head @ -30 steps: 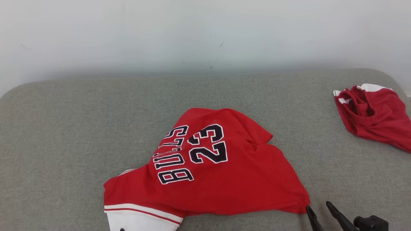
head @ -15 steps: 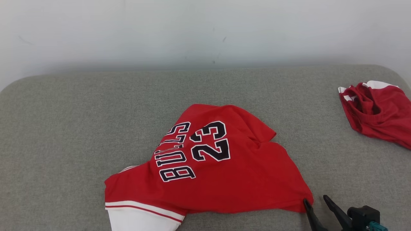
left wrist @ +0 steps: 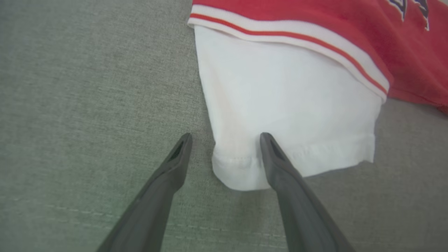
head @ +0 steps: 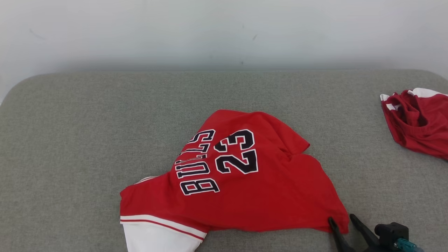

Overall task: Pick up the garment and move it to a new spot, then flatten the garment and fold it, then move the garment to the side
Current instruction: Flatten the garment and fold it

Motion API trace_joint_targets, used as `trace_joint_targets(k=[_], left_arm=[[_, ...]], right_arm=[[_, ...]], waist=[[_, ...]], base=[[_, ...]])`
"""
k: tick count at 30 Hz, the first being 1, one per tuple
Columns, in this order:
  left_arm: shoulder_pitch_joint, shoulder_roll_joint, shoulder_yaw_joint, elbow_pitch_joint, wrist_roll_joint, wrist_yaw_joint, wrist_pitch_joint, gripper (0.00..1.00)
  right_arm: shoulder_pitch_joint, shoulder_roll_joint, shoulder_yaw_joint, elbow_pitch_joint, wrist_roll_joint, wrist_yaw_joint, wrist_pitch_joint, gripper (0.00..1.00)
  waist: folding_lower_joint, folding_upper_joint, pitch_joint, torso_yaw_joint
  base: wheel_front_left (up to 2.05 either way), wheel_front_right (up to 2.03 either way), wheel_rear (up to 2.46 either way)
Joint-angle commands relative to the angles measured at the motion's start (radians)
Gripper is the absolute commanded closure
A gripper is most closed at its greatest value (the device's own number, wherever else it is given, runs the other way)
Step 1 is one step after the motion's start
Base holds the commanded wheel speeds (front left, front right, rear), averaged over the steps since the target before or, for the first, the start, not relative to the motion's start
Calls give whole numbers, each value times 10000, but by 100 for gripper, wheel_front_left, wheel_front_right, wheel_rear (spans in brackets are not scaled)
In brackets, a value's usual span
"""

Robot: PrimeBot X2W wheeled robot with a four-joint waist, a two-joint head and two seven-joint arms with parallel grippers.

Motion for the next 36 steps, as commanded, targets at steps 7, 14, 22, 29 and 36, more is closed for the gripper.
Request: trace_joint_targets(k=[7, 14, 22, 29, 36], left_arm=[[-204, 5, -217, 26, -446, -118, -20, 100], [-21, 5, 159, -1243, -1020, -150, -20, 100], [-759, 405, 158, -3365, -855, -214, 44, 100], [-3681, 1343, -1, -4217, -954, -196, 1201, 100], [-8358, 2511, -883, -3657, -1672, -195, 2627, 100]], right_arm=[[202, 41, 6, -297, 89, -20, -186, 100], [520, -214, -468, -1550, 1, -20, -210, 100], [642, -446, -1359, -3706, 325, -20, -61, 100], [-1175, -659, -1480, -4687, 886, -20, 883, 100], [-5091, -606, -1506, -4068, 2098, -20, 1956, 100]], waist=[[0, -1, -86, -18], [0, -1, -149, -73], [0, -1, -190, -42], [0, -1, 351, -216], [0, -1, 1794, -552]], base=[[0, 0, 0], [0, 0, 0], [0, 0, 0], [0, 0, 0], [0, 0, 0]])
